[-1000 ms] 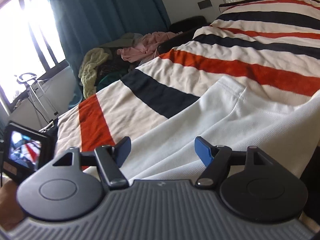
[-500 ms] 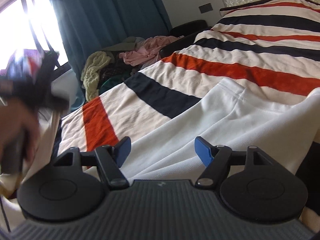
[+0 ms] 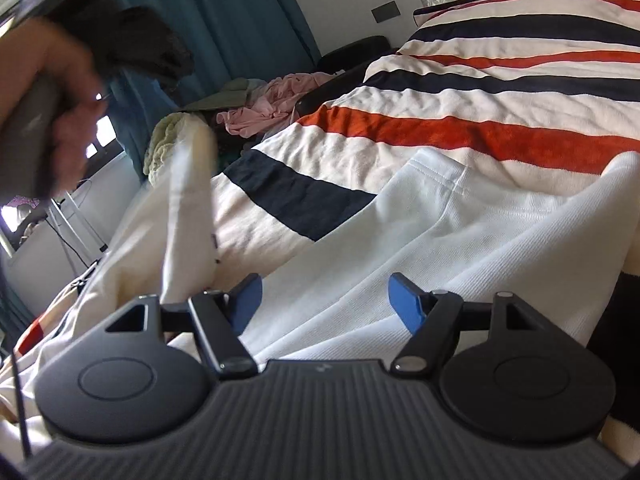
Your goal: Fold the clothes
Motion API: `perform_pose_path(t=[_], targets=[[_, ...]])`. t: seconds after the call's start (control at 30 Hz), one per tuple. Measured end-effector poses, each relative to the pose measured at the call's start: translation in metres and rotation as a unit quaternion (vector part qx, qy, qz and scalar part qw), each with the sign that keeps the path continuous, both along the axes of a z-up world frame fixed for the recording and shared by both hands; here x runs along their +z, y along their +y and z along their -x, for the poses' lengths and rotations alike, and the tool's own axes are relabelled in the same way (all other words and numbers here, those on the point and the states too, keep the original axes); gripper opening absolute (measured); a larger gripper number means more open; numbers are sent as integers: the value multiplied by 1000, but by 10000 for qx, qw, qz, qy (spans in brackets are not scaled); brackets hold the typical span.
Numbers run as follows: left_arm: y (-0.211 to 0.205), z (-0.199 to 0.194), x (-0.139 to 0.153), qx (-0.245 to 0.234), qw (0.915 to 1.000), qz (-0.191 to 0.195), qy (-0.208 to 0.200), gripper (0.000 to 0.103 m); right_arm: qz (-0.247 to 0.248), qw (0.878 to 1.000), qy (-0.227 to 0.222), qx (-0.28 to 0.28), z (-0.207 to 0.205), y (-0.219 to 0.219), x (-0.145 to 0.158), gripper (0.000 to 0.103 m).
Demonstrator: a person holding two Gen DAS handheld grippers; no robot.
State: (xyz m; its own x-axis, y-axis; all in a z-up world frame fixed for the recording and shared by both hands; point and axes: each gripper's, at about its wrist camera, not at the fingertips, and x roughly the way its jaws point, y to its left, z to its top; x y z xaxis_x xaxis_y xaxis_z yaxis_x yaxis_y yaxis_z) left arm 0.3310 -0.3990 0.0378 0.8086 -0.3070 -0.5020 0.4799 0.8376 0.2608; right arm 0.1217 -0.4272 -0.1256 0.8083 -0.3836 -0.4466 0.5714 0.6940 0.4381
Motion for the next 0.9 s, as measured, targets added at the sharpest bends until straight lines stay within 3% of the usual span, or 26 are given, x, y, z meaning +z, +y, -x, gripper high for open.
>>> perform_pose_path(t=[0.2, 0.33, 0.47, 0.77, 0.9], targets=[[142, 47, -8, 889, 9947, 425, 310, 73, -16, 10000, 5, 88, 2, 3, 4, 73], [245, 92, -17, 1660, 9830, 604, 504, 74, 84, 9997, 34, 207, 4, 8, 8, 73], [320, 138, -29, 2256, 9693, 812, 551, 74, 233, 9991, 82, 331, 5, 14, 13, 73], [388, 198, -51, 2543, 9484, 1804, 581, 77, 879, 9935, 259, 673, 13, 35, 24, 73], [393, 212, -57, 2503, 9468, 1943, 569, 77, 904, 9917, 320, 852, 16, 40, 32, 73]])
